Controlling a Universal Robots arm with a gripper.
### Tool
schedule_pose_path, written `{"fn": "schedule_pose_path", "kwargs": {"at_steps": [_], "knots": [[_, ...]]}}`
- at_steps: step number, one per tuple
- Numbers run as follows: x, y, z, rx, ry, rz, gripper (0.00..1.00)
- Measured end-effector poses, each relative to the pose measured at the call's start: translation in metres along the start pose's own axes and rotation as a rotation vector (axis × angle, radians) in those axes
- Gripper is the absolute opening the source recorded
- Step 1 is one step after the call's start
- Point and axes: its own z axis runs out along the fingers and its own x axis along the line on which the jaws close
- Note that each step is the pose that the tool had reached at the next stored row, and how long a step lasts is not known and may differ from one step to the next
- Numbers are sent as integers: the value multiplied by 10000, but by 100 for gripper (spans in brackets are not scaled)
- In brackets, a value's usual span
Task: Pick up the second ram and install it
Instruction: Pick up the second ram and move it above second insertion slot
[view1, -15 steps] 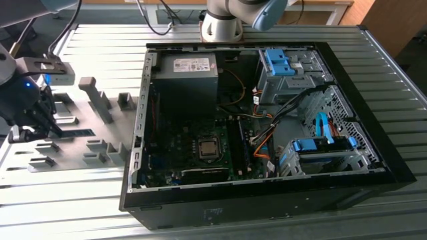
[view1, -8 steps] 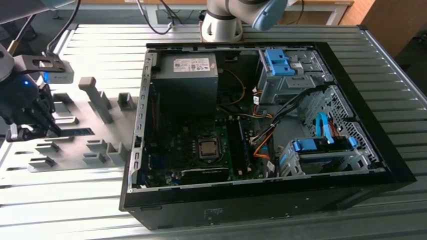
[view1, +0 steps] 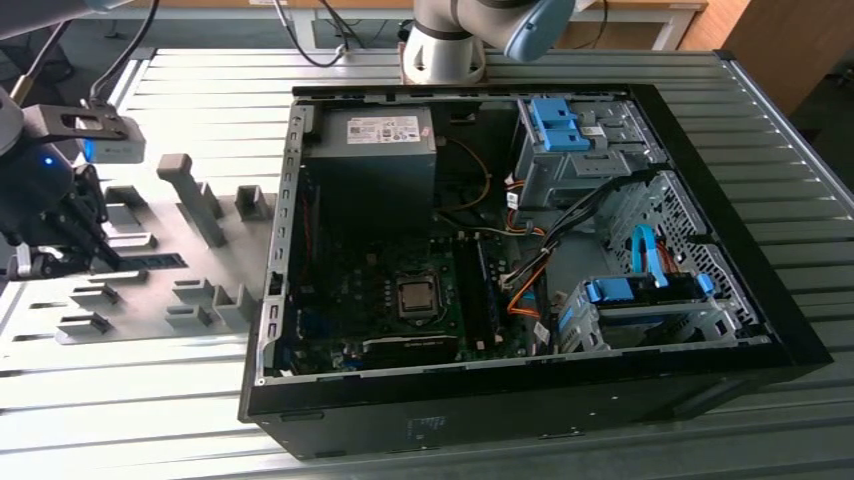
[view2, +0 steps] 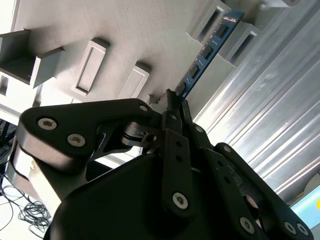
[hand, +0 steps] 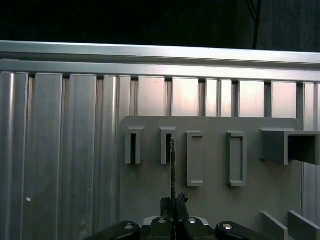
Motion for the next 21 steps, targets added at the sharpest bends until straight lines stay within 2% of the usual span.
{"fn": "schedule_pose_path", "kwargs": {"at_steps": [21], "knots": [[-4, 1, -121, 0, 0, 0, 14]]}}
